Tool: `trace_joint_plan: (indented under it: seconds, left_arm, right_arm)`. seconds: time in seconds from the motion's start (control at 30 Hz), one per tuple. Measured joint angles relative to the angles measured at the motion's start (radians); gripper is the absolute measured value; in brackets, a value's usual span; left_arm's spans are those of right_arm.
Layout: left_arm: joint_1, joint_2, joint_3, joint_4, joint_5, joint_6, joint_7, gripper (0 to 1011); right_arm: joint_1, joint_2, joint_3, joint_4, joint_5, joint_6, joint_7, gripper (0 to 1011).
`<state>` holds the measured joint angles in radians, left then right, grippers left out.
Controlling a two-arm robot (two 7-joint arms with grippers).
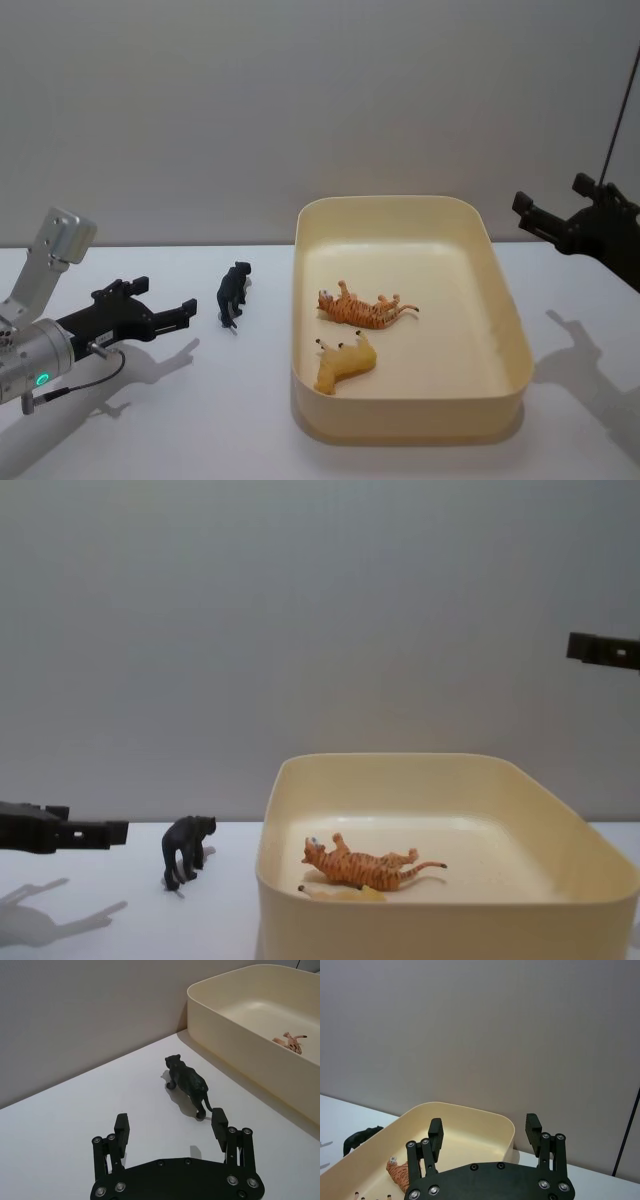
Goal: Pick up the toy alternately with two hands and place it into the central storage box.
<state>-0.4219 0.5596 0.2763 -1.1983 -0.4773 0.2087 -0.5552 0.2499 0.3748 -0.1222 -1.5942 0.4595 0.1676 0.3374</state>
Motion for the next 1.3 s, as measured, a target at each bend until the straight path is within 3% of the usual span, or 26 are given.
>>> trace_joint_plan:
  seconds: [0.3, 0.8, 1.0, 1.3]
  left_arm:
    - [-0.010, -0.005, 0.008, -0.003, 0.024, 0.008, -0.018, 1001]
    - [-0.055, -0.033, 0.040, 0.006, 0.107, 0.028, -0.061, 1001]
    - [-0.083, -0.052, 0.052, 0.030, 0.134, 0.061, -0.062, 1001]
    - [-0.138, -0.088, 0.062, 0.104, 0.140, 0.092, -0.040, 1001]
  right_arm:
    - [0.000, 0.000, 0.000, 0.000, 0.000, 0.000, 0.000, 1001]
    - [0.000, 0.000, 0.000, 0.000, 0.000, 0.000, 0.000, 1001]
    - [0.000, 0.000, 0.000, 0.000, 0.000, 0.000, 0.000, 1001]
    - [0.000, 0.000, 0.000, 0.000, 0.000, 0.000, 0.000, 1001]
